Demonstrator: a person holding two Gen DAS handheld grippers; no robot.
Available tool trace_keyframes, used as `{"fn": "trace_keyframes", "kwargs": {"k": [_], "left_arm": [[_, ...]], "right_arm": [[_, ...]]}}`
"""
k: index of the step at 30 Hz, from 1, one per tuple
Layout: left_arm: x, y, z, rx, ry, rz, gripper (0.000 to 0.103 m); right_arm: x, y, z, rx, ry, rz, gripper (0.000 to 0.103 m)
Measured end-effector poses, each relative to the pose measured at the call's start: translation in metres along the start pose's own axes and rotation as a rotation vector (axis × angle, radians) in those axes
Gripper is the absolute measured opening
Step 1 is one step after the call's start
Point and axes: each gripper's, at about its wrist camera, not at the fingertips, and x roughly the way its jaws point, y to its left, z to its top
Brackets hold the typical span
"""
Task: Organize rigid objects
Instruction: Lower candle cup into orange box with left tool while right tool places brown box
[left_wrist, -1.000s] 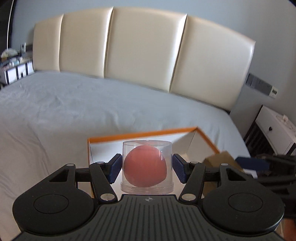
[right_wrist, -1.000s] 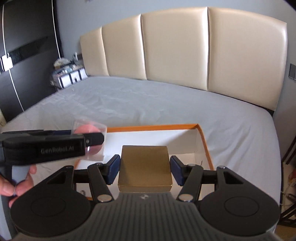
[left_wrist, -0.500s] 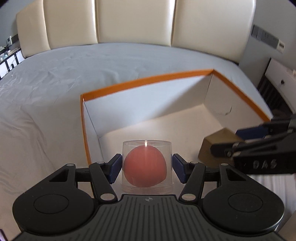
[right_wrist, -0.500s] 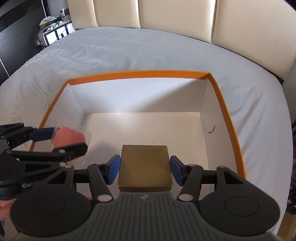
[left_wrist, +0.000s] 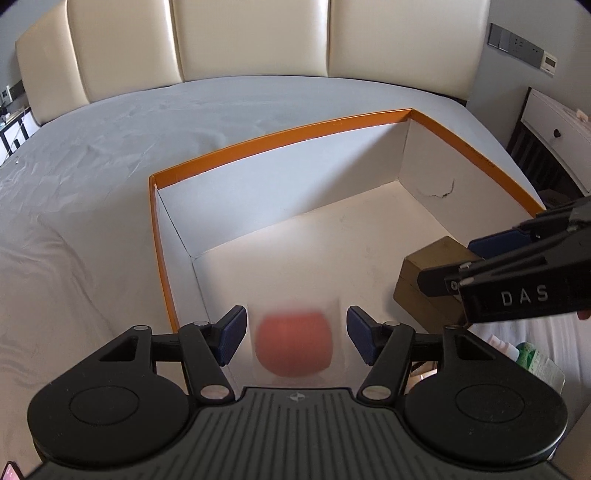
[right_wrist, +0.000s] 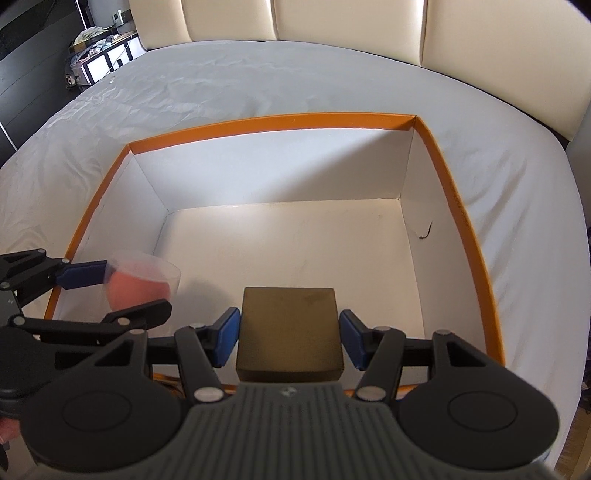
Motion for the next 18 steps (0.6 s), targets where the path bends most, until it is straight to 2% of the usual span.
{"fn": "trace_keyframes", "kwargs": {"k": [3, 6, 12, 15, 18], "left_arm": [[-0.004, 0.006, -0.001, -0.036, -0.016, -0.049, 0.074], [-0.015, 0.02, 0.001, -0.119, -0.063, -0.082, 0.074], [-0.042, 0.075, 0.002, -0.411, -0.21, -0.144, 0.074], [-0.041, 0.095, 0.0, -0.51, -0.219, -0.14, 0.072], [-0.038, 0.102, -0.001, -0.528, -0.187, -0.116, 0.069]], "right_arm": [[-0.002, 0.001, 0.001, 0.004, 0.003, -0.001, 0.059], [-0.004, 0.001, 0.0, 0.008, 0.001, -0.003, 0.059], [-0.001, 0.004, 0.005, 0.036, 0.021, 0.007, 0.059], [0.005, 0.013, 0.007, 0.038, 0.043, 0.031, 0.059], [0.014, 0.026, 0.008, 0.032, 0.069, 0.058, 0.059]]}}
